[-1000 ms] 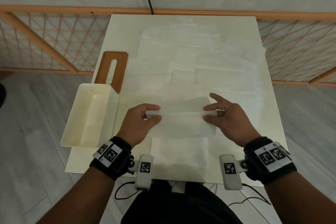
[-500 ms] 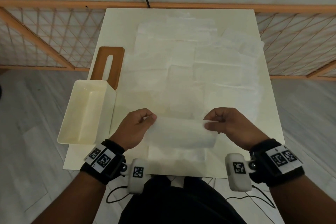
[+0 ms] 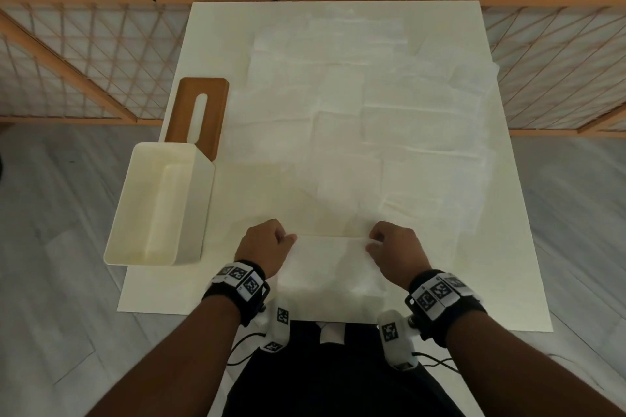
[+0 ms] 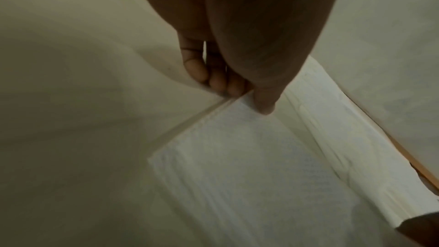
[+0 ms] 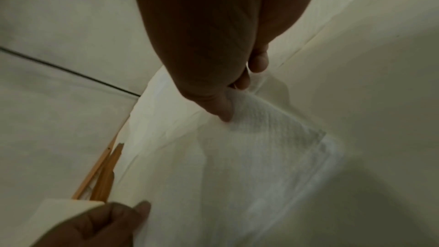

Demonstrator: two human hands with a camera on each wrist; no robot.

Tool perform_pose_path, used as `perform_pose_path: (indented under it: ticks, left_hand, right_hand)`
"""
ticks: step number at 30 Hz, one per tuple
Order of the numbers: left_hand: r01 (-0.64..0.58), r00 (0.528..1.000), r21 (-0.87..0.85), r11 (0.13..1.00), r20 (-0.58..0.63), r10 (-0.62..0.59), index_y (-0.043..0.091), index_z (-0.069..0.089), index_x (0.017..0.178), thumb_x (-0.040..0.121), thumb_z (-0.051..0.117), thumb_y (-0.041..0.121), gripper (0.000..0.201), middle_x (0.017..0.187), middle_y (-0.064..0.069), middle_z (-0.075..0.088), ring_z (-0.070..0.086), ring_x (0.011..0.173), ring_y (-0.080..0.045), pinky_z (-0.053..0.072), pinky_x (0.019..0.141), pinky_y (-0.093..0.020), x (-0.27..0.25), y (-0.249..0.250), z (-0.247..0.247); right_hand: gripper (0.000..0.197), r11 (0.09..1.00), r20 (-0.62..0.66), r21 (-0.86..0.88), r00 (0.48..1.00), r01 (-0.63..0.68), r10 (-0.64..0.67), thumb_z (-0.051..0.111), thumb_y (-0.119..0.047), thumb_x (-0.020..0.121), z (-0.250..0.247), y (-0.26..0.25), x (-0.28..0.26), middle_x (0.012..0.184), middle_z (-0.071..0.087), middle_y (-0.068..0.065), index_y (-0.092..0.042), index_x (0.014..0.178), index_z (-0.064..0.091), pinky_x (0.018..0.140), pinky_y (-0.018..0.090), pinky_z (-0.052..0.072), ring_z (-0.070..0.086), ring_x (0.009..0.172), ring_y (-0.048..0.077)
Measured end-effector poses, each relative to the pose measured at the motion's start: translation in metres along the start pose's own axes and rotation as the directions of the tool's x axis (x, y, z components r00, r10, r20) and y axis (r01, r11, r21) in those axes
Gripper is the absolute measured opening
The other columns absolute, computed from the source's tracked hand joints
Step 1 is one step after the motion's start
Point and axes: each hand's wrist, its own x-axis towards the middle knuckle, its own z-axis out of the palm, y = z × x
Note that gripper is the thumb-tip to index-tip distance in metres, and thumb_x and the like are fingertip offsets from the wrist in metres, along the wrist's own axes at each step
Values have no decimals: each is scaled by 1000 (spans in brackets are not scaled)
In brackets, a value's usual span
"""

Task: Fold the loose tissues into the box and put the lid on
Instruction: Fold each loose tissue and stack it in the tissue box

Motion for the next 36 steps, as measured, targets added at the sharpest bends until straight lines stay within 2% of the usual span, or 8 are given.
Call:
perform_pose_path:
  ticks: [6,10,15,19,25,30,34,36]
  left_hand:
    - [-17,987,-52,999,-162,8,11,60,105,87,70,29,27,108,-6,62,58,104,-27,46,91,-35,42,34,-13]
    - [157,975,-77,985,-147,-167,4,55,126,89,67,32,48,127,-13,58,56,118,-30,45,94,-35,83,68,-18]
    - [273,957,-30,961,-94,-275,3,68,83,88,63,22,20,93,-13,73,57,63,-21,38,51,-23,95,84,-19]
    - [289,949,-232,929,-61,-311,7,69,73,86,65,23,20,73,-3,65,57,66,-22,43,61,-26,90,89,-25]
    - [209,967,-816,539,89,-241,4,62,76,84,77,13,19,98,-17,73,72,95,-28,59,88,-39,71,113,-59]
    - [173,984,-917,360,144,-106,2,61,94,87,75,10,17,96,-12,75,72,92,-25,60,84,-40,54,141,-101]
    - [129,991,-954,271,115,-69,5,60,89,89,68,9,9,91,-8,68,66,88,-27,59,71,-36,42,151,-127]
    - [108,994,-977,182,108,-7,5,64,90,85,63,12,9,95,-8,64,60,94,-29,56,81,-36,26,157,-141]
  right_hand:
    - [24,998,-138,-9,988,67,-67,74,-24,84,-8,-1,0,91,52,-6,-17,103,61,73,24,41,52,82,13]
    - [15,997,-160,25,984,78,-73,72,-22,84,-20,-5,1,82,53,-9,-19,94,62,70,22,37,51,78,11]
    - [10,996,-180,72,983,61,-47,71,-21,85,-31,-4,-1,79,56,-8,-19,90,63,64,16,35,51,74,6]
    - [7,988,-173,154,985,28,-1,71,-19,85,-40,-5,1,77,62,-5,-18,87,65,60,7,37,55,72,5]
    - [6,913,-128,407,988,-29,89,75,-22,83,-57,-15,6,76,67,-5,-18,83,70,61,17,43,59,69,7]
    - [16,684,45,725,996,-86,76,72,-22,88,-63,-26,9,83,73,6,-6,90,70,67,32,53,67,74,17]
    - [28,656,87,751,996,-78,18,69,-27,92,-62,-37,8,86,72,8,1,95,68,70,35,54,67,80,22]
    - [46,590,180,795,984,-144,-2,64,-41,94,-62,-45,6,92,74,12,4,100,69,75,39,55,68,87,29]
